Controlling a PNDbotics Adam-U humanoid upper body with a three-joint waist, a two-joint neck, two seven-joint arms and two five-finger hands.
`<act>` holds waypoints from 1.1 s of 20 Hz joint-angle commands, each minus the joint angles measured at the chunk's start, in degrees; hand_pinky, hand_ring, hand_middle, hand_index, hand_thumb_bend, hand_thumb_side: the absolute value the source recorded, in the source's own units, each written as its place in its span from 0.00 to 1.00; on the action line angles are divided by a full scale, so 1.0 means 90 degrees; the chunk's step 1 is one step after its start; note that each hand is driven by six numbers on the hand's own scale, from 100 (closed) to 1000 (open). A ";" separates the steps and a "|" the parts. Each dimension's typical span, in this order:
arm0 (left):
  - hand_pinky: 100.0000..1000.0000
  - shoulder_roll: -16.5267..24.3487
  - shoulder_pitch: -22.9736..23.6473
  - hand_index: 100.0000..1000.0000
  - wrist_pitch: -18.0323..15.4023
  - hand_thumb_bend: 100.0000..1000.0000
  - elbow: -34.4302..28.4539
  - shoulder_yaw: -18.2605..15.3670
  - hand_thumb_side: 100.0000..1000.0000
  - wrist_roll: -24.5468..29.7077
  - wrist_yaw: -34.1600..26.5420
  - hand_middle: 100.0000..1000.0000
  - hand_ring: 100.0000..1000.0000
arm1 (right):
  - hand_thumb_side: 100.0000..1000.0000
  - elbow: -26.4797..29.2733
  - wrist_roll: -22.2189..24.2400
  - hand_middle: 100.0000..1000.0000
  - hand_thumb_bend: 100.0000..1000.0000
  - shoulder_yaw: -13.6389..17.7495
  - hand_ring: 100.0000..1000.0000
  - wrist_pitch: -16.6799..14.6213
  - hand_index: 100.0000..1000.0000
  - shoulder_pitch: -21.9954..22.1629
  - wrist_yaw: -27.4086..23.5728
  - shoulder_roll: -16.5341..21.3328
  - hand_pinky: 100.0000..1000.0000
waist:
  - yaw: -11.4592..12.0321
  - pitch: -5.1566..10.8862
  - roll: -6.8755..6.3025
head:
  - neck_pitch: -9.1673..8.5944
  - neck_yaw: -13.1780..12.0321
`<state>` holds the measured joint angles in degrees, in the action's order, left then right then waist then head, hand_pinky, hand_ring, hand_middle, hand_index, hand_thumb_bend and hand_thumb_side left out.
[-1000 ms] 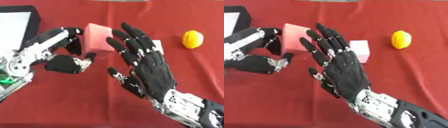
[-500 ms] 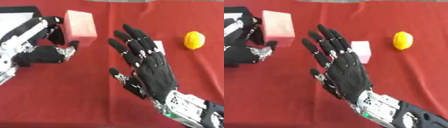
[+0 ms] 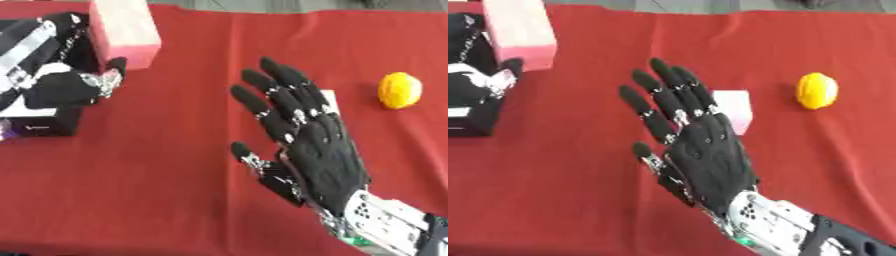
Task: Pick up the objects with one hand, pass them to the other hand, and then place them into the box on the other side of the table.
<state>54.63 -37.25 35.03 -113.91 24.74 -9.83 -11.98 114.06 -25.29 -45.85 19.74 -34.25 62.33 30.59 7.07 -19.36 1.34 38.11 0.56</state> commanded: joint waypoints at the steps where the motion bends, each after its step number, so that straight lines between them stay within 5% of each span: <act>1: 0.63 0.0333 0.0076 0.36 -0.0012 0.00 -0.0076 -0.0339 0.21 -0.0270 -0.0072 0.37 0.52 | 0.00 0.0059 -0.0067 0.83 0.52 0.0130 0.92 0.0012 0.86 -0.0058 0.0013 0.0144 0.85 | 0.0014 0.0181 -0.0022 | -0.0109 -0.0098; 8: 0.63 0.0472 0.0432 0.36 0.0256 0.00 0.0045 -0.0867 0.21 -0.0924 -0.0254 0.37 0.52 | 0.00 0.0059 -0.0156 0.83 0.51 0.0186 0.92 0.0046 0.86 -0.0048 -0.0049 0.0135 0.85 | 0.0055 0.0197 0.0020 | -0.0200 -0.0245; 22: 0.64 0.0259 0.0325 0.37 0.0297 0.00 0.1537 -0.0853 0.18 -0.1105 0.0513 0.38 0.53 | 0.00 0.0059 -0.0218 0.83 0.50 0.0182 0.92 0.0084 0.86 -0.0008 -0.0098 0.0057 0.85 | 0.0081 0.0196 0.0154 | -0.0330 -0.0441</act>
<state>55.84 -33.35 37.69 -100.72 17.52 -20.10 -8.64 114.06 -26.98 -44.88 20.41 -33.93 61.71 30.92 7.77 -19.05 3.05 36.03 -3.13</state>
